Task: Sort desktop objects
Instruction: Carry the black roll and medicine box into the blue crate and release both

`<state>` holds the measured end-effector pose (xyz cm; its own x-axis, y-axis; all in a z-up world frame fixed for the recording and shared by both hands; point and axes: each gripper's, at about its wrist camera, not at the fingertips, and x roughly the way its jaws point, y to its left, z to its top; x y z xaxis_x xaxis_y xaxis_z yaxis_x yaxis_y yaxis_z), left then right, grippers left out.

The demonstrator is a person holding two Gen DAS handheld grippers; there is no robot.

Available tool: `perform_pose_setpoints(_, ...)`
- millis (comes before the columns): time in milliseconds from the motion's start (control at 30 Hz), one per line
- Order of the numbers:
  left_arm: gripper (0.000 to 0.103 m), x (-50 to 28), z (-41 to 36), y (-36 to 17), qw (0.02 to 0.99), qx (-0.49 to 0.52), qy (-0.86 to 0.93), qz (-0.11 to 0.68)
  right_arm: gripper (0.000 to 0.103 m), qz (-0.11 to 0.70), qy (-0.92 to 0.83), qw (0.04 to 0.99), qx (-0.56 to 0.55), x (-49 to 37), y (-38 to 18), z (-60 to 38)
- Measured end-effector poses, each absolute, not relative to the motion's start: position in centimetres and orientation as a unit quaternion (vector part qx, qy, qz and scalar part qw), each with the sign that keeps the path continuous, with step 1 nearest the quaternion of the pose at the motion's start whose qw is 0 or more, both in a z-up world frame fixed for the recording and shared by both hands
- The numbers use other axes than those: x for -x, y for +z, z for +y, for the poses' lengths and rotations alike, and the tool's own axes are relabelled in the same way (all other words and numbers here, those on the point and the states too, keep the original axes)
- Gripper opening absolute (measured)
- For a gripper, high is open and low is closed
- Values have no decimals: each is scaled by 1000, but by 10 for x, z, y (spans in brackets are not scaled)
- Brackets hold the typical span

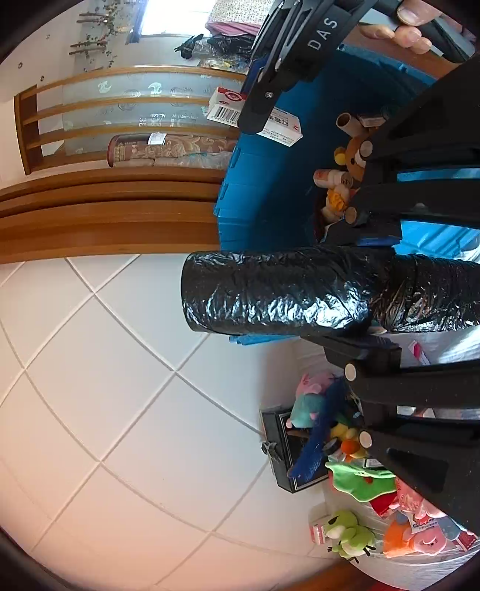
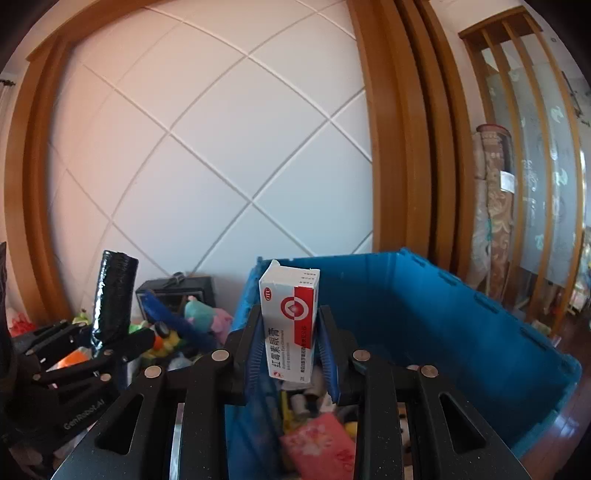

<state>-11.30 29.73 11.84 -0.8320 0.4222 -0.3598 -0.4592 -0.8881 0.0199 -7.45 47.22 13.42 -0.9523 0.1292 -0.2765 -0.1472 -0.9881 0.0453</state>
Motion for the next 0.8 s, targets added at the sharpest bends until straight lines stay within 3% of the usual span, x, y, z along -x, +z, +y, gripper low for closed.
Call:
perform_pose_setpoints(300, 34, 94, 369, 139, 276, 153, 947, 66, 28, 47, 978, 130, 158, 48, 119, 544)
perform_pose_setpoints(800, 34, 97, 446, 117, 305, 266, 909, 97, 28, 29, 957, 179, 225, 65, 83, 605)
